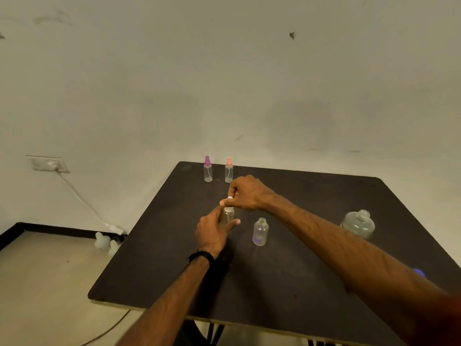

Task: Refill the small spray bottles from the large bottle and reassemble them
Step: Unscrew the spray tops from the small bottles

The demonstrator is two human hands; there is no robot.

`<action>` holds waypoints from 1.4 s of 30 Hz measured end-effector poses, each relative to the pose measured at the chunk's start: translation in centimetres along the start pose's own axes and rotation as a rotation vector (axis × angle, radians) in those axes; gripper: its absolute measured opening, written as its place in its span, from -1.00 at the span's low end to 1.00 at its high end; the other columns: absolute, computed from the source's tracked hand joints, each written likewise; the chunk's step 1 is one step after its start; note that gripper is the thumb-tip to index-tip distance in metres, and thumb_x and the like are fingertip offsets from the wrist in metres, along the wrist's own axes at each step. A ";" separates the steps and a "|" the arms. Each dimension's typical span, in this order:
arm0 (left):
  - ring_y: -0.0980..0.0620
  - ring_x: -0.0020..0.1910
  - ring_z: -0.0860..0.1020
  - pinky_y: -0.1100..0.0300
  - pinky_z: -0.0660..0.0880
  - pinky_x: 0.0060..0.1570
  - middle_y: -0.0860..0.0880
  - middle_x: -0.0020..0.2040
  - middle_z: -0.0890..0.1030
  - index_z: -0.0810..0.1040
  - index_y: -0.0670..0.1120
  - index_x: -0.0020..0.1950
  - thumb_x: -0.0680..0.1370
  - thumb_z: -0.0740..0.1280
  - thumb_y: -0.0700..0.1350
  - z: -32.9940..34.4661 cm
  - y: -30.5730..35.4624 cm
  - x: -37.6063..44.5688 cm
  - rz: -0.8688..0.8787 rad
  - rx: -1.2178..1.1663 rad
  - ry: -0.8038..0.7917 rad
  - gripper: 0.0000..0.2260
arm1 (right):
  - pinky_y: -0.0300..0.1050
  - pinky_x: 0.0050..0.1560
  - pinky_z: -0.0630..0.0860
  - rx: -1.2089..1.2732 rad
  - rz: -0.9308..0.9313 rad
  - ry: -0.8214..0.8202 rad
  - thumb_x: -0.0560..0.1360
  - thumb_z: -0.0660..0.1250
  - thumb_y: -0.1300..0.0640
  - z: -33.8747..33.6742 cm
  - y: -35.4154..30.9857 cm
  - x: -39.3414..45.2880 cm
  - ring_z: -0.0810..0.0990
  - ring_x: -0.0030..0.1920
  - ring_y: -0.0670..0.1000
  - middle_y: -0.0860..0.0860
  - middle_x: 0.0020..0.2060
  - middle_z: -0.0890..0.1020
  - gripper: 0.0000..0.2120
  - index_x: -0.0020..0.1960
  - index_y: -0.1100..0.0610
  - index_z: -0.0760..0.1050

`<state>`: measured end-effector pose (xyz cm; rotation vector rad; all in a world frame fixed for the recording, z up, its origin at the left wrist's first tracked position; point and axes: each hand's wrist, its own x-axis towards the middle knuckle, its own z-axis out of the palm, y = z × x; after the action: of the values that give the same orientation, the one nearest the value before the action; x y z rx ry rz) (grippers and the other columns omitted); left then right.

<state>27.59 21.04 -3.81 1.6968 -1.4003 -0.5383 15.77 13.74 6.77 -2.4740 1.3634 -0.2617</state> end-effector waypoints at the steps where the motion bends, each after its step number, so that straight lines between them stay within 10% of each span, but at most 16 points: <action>1: 0.03 0.08 0.62 0.04 0.59 0.08 0.02 0.07 0.68 0.55 0.06 0.33 0.43 0.50 0.20 0.0 -0.5 -0.6 -0.011 0.002 -0.005 -0.48 | -0.29 -0.35 0.38 -0.020 0.005 -0.036 0.43 0.43 -0.19 0.2 -0.5 -0.3 0.60 -0.27 -0.04 0.03 -0.27 0.64 -0.62 -0.13 0.15 0.59; 13: 0.14 -0.05 0.67 0.04 0.64 0.02 0.10 -0.09 0.71 0.63 0.07 0.08 0.38 0.58 0.07 1.4 -2.9 -2.5 -0.044 -0.198 -0.039 -0.67 | -0.13 -0.21 0.48 -0.251 0.041 -0.145 0.49 0.37 -0.19 3.4 -2.0 -1.7 0.55 -0.17 0.04 0.07 -0.16 0.53 -0.55 0.07 0.21 0.49; 18: 0.17 0.00 0.65 0.42 0.55 -0.09 0.13 -0.07 0.69 0.64 0.01 0.11 0.38 0.60 -0.08 1.4 -2.6 -2.0 -0.042 -0.289 -0.077 -0.67 | -0.11 -0.09 0.55 -0.271 0.012 -0.145 0.51 0.38 -0.10 3.5 -1.7 -1.3 0.56 -0.09 0.06 0.13 -0.01 0.58 -0.61 0.12 0.20 0.48; 27: 0.28 -0.01 0.61 0.49 0.51 -0.10 0.19 -0.05 0.65 0.62 -0.03 0.22 0.41 0.58 -0.08 1.5 -2.9 -1.5 -0.015 -0.312 -0.113 -0.60 | -0.08 -0.06 0.49 -0.320 -0.090 -0.187 0.51 0.38 -0.08 3.0 -1.1 -0.6 0.56 -0.02 0.09 0.14 0.07 0.57 -0.59 0.20 0.19 0.50; 42: 0.22 0.01 0.66 0.24 0.59 0.12 0.11 -0.01 0.70 0.63 0.00 0.17 0.41 0.59 -0.06 1.6 -3.4 -1.2 0.013 -0.320 -0.136 -0.65 | -0.10 -0.07 0.51 -0.336 -0.175 -0.276 0.45 0.46 0.09 1.4 -1.6 -0.7 0.58 -0.05 0.04 0.03 -0.10 0.58 -0.75 0.08 0.15 0.56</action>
<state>28.02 21.65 -7.69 1.4149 -1.3361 -0.8363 17.14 15.39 6.01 -2.7748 1.1549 0.2875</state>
